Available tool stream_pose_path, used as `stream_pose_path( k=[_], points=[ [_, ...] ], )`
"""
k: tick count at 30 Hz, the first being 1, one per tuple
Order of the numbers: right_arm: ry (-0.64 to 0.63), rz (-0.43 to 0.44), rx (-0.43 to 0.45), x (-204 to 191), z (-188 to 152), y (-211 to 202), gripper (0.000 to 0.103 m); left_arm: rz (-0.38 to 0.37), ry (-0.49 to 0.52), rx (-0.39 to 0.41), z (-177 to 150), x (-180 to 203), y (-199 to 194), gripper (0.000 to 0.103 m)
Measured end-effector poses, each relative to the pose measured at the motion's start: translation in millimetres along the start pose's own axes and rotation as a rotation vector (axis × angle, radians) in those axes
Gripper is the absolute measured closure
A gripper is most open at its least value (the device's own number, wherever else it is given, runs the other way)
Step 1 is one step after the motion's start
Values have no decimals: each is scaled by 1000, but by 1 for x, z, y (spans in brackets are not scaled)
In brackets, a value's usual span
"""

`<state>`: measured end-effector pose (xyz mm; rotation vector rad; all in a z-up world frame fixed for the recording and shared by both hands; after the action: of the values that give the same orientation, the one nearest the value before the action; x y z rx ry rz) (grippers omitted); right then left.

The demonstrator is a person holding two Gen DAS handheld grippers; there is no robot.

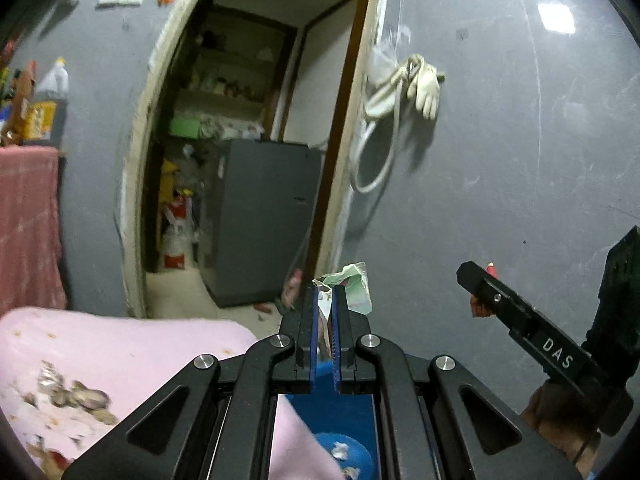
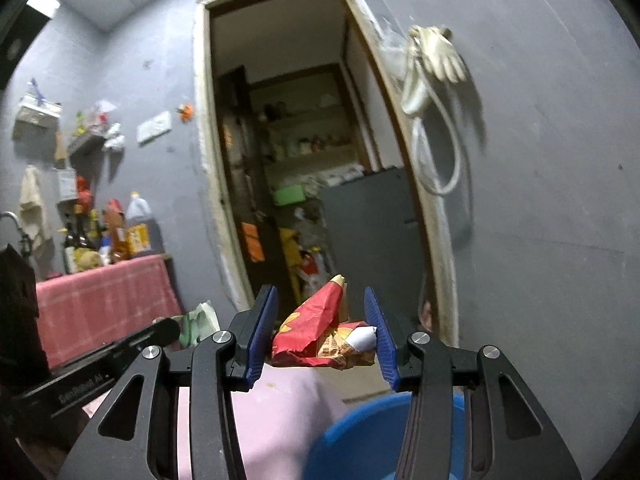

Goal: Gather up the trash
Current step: 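Lift the red wrapper and white-green paper and carry both toward the bucket, then open both tools over the blue bucket to drop the trash, then move both open tools back over the remaining trash pile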

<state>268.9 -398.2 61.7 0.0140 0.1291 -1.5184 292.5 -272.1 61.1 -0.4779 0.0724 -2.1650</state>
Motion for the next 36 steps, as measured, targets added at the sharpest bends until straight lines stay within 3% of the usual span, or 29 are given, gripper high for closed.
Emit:
stream_pose_path(
  k=[11, 22, 26, 30, 36],
  points=[
    [54, -78, -128, 51, -49, 18, 59, -29, -81, -225, -43, 5, 72, 99],
    [104, -78, -234, 69, -84, 35, 57, 14, -176, -367, -79, -19, 104, 98],
    [95, -73, -255, 65, -90, 38, 56, 20, -193, -384, -82, -28, 107, 94],
    [93, -70, -263, 63, -91, 40, 52, 16, -202, -376, -80, -34, 102, 77],
    [96, -68, -260, 63, -89, 41, 43, 59, -190, -333, -72, -41, 87, 70]
  ],
)
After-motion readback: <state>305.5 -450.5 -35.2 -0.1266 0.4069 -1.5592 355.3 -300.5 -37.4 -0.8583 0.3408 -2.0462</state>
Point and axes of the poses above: each gripper's, at about its wrist camera, not at the fingertips, and y roughly the way its jaws point, x to its right, z to its top, the point moved 8 cm from there along y, roughly the way its jaws point, and after that the axes turned 7 degrees about -y, right-handed, at the moved point
